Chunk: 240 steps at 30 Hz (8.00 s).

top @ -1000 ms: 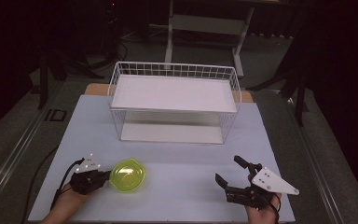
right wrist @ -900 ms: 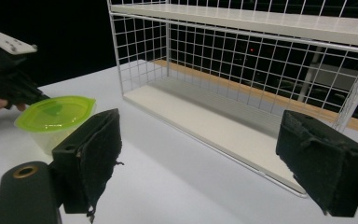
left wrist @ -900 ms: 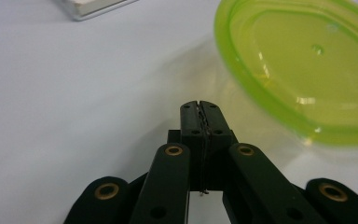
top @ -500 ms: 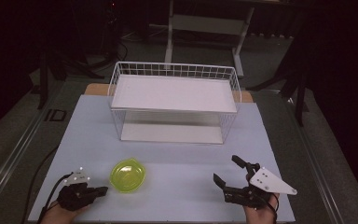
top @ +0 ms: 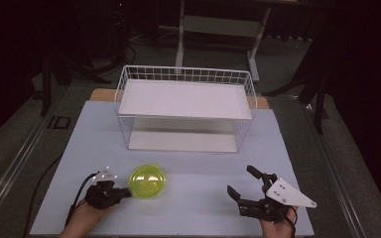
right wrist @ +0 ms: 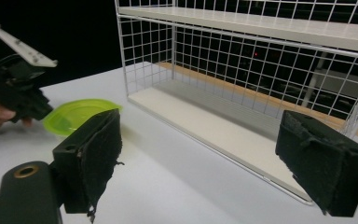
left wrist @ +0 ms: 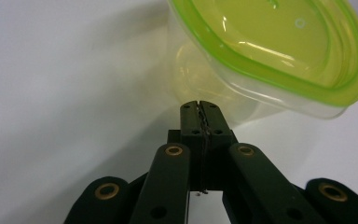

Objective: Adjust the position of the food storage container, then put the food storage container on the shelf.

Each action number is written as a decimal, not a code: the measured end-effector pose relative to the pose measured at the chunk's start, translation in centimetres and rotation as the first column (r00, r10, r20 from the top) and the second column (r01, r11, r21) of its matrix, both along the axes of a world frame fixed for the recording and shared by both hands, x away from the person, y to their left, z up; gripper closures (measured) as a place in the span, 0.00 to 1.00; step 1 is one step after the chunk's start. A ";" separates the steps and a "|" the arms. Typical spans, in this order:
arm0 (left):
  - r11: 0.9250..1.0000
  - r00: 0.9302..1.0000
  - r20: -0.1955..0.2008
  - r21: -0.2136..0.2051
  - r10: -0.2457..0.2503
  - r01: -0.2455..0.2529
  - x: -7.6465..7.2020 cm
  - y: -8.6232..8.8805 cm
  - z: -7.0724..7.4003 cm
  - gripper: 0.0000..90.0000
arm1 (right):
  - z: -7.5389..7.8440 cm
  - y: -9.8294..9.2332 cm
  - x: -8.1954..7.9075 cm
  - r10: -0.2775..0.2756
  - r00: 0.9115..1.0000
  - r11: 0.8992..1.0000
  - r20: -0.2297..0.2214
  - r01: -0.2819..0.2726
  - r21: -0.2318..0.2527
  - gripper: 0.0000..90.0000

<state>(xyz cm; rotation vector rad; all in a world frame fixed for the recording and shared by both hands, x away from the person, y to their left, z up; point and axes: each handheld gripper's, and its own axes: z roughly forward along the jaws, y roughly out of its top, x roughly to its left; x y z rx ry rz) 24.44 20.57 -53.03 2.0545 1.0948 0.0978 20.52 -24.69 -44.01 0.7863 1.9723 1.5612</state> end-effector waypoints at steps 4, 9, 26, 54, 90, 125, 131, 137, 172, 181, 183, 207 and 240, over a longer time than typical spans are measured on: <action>1.000 1.000 0.003 -0.014 0.002 -0.001 1.2 -1.2 0.2 1.00 | 0.0 0.1 0.0 0.005 1.000 1.000 0.005 -0.005 -0.008 0.16; 0.999 1.000 -0.003 -0.027 -0.021 0.021 2.4 -3.1 0.0 1.00 | 0.0 0.1 -0.1 0.005 1.000 1.000 0.006 -0.005 -0.006 0.16; 0.998 1.000 -0.016 -0.052 -0.020 0.019 4.4 -5.4 0.2 1.00 | 0.0 -0.1 -0.1 0.009 1.000 1.000 0.008 -0.009 -0.004 0.16; 0.992 0.995 -0.053 -0.094 -0.086 0.081 5.9 -10.5 -1.0 1.00 | -0.4 0.2 0.0 0.027 0.999 1.000 -0.019 -0.027 -0.013 0.16; 0.947 0.948 0.309 -0.273 -0.077 0.166 -1.7 -2.9 5.1 0.02 | -0.3 2.7 -0.2 0.095 0.994 0.992 -0.056 -0.099 -0.080 0.16; 0.953 0.940 0.319 -0.229 -0.118 0.198 3.5 -8.2 6.5 0.02 | -1.2 5.4 6.6 0.027 0.983 0.993 -0.183 -0.047 -0.104 0.18; 0.944 0.966 0.230 -0.275 -0.119 0.182 4.9 -9.0 6.0 0.05 | -2.5 5.3 8.2 0.047 0.963 0.993 -0.264 -0.072 -0.089 0.18; 0.953 0.983 0.167 -0.277 -0.076 0.121 5.8 -9.5 5.3 0.15 | -3.5 5.3 9.1 0.020 0.936 0.999 -0.352 -0.035 -0.037 0.12; 0.966 0.994 -0.106 -0.257 -0.027 -0.001 4.5 -10.4 2.8 0.81 | -5.7 6.3 8.9 -0.006 0.785 1.000 -0.619 0.020 0.016 0.82; 0.972 0.997 -0.073 -0.234 -0.012 -0.006 4.0 -10.1 3.2 0.92 | -5.4 6.3 8.3 -0.008 0.783 0.999 -0.622 0.029 0.024 0.89; 0.973 0.998 -0.063 -0.232 -0.012 -0.003 4.1 -10.0 3.3 0.92 | -5.3 6.5 8.4 -0.011 0.788 0.999 -0.616 0.029 0.019 0.89; 0.931 0.996 -0.004 -0.353 0.093 -0.088 8.2 -8.2 5.1 0.92 | -2.8 8.3 12.3 -0.053 0.850 0.989 -0.524 0.117 0.089 0.89; 0.902 0.977 -0.023 -0.380 0.211 -0.204 13.0 -8.8 2.8 0.91 | -5.0 9.2 17.4 -0.136 0.831 0.970 -0.539 0.223 0.099 0.88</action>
